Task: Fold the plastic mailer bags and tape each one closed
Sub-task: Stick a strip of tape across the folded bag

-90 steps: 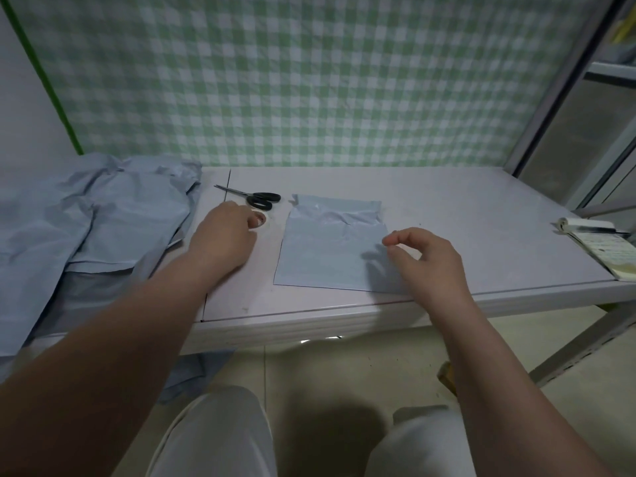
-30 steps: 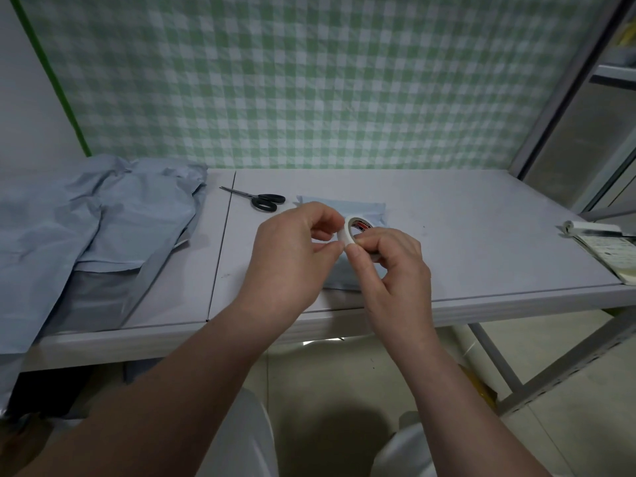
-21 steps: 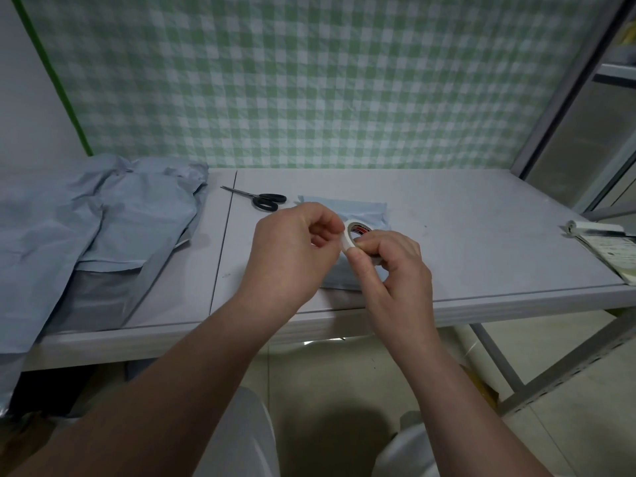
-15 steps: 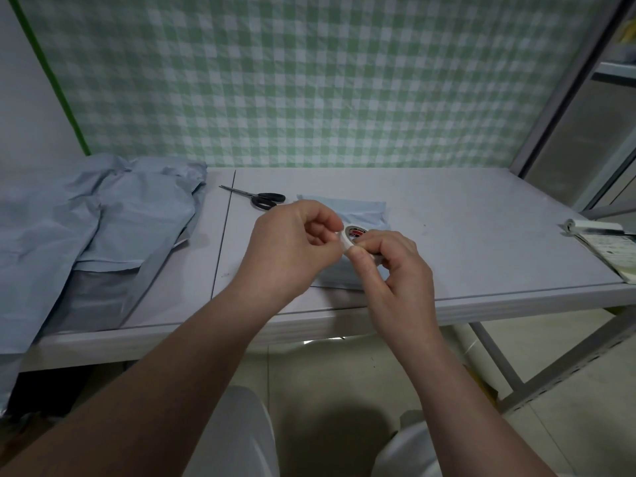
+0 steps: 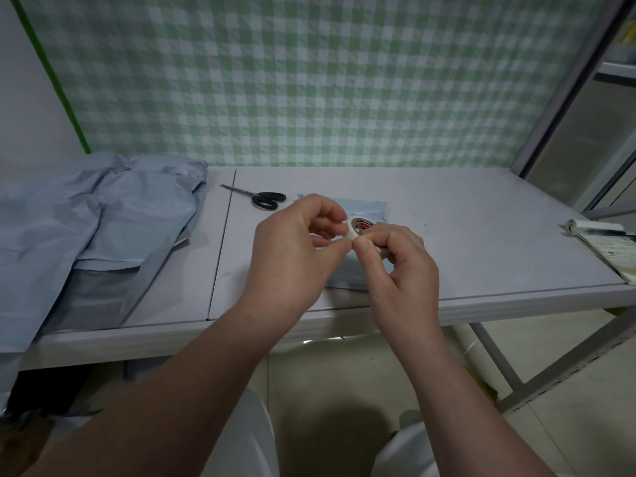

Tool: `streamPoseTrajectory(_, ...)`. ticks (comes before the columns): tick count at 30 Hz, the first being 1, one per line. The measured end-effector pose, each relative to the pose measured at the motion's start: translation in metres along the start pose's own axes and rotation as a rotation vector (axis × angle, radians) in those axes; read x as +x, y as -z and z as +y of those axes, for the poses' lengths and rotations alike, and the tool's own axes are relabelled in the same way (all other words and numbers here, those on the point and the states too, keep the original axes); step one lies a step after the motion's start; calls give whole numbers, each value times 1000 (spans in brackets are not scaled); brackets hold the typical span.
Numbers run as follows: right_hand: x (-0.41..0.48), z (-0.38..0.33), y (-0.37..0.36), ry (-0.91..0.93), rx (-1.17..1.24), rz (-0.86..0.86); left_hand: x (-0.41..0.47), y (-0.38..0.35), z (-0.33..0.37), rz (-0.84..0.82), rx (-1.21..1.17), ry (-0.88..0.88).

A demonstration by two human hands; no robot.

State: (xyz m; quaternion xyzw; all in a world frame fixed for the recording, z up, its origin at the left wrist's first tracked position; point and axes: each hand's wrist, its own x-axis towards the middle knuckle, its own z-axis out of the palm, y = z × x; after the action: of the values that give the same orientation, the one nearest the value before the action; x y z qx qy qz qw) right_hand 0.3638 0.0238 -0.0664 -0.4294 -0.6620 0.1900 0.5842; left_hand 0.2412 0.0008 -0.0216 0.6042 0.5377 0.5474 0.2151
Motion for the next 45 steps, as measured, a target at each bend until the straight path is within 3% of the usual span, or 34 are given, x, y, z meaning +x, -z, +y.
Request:
streamPoseTrajectory(18, 0, -7, 1, 48, -32, 14, -9, -4, 1, 58, -219, 40)
streamPoseTrajectory(36, -3, -14, -2, 57, -73, 27, -12, -8, -5, -85, -197, 33)
streamPoseTrajectory(40, 1, -21, 4, -160, 61, -79, -1, 7, -6, -104, -177, -1)
streamPoseTrajectory(45, 1, -24, 6, -431, 526, -227, 10, 26, -2, -261, -120, 3)
